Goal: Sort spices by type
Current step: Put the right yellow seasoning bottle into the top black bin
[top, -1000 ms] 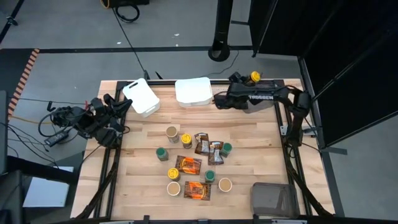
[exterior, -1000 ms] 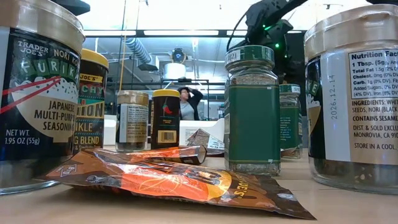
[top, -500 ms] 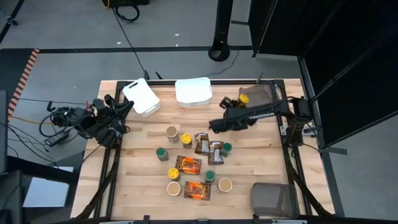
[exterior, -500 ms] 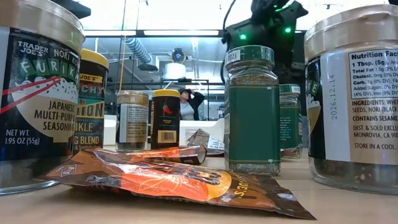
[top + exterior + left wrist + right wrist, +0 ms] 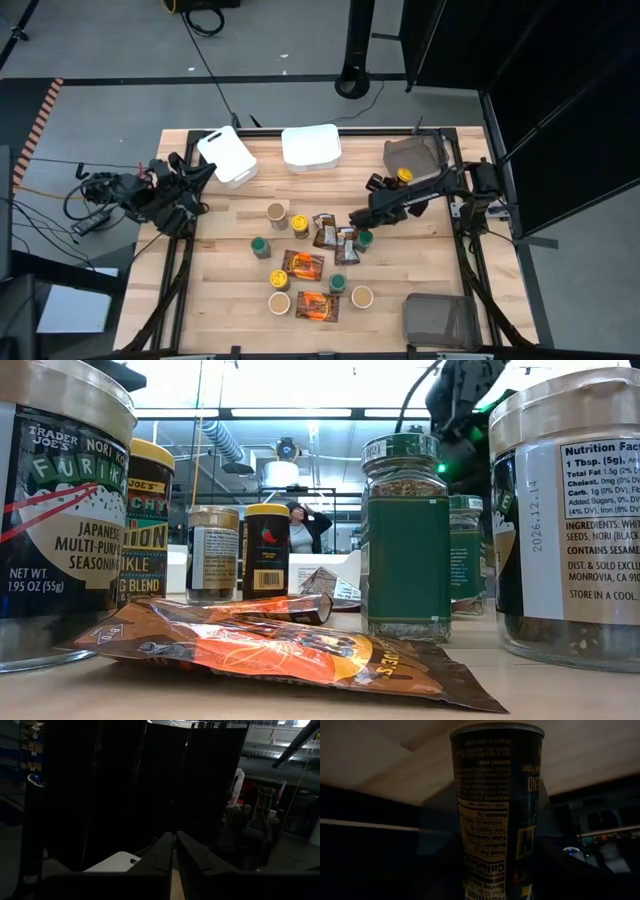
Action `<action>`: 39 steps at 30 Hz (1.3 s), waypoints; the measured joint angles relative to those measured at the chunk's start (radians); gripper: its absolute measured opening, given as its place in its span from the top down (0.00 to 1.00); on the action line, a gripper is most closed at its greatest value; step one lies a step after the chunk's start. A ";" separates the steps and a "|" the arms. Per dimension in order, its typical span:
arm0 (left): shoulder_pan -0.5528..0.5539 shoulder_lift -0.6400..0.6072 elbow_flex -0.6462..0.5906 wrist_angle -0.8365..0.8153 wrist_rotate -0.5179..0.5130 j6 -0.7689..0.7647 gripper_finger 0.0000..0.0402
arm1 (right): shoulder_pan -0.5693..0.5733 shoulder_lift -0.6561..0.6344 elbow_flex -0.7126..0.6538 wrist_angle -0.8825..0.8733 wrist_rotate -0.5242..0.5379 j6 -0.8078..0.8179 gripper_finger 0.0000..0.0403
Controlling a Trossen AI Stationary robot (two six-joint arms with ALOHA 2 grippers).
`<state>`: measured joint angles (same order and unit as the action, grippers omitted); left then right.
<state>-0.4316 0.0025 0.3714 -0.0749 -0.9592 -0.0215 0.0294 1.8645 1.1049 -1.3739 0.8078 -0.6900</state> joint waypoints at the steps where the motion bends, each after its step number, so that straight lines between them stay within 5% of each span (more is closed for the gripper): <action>1: 0.000 0.000 0.000 -0.006 0.000 -0.010 0.94 | 0.005 0.000 -0.006 0.009 -0.006 0.007 0.54; 3: 0.000 0.000 0.000 -0.012 0.000 -0.015 0.94 | 0.013 0.000 -0.012 0.026 -0.031 0.016 0.49; 8: 0.000 0.000 0.000 -0.014 0.000 -0.016 0.94 | 0.031 0.000 -0.014 0.092 -0.055 0.040 0.17; 12: 0.000 0.000 0.000 -0.014 0.000 -0.017 0.94 | 0.043 0.000 -0.014 0.110 -0.042 0.083 0.07; 21: 0.000 0.000 0.000 -0.015 0.001 -0.017 0.94 | 0.042 0.000 0.118 -0.002 -0.164 0.305 0.11; 32: 0.000 0.000 0.000 -0.015 0.001 -0.017 0.94 | -0.053 -0.057 0.357 -0.009 -0.781 0.617 0.15; 39: 0.000 0.000 0.000 -0.016 0.001 -0.017 0.94 | -0.125 -0.252 0.198 0.044 -0.792 0.508 0.18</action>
<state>-0.4320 0.0026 0.3714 -0.0908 -0.9581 -0.0387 -0.0953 1.6124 1.3031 -1.3300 0.0162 -0.1823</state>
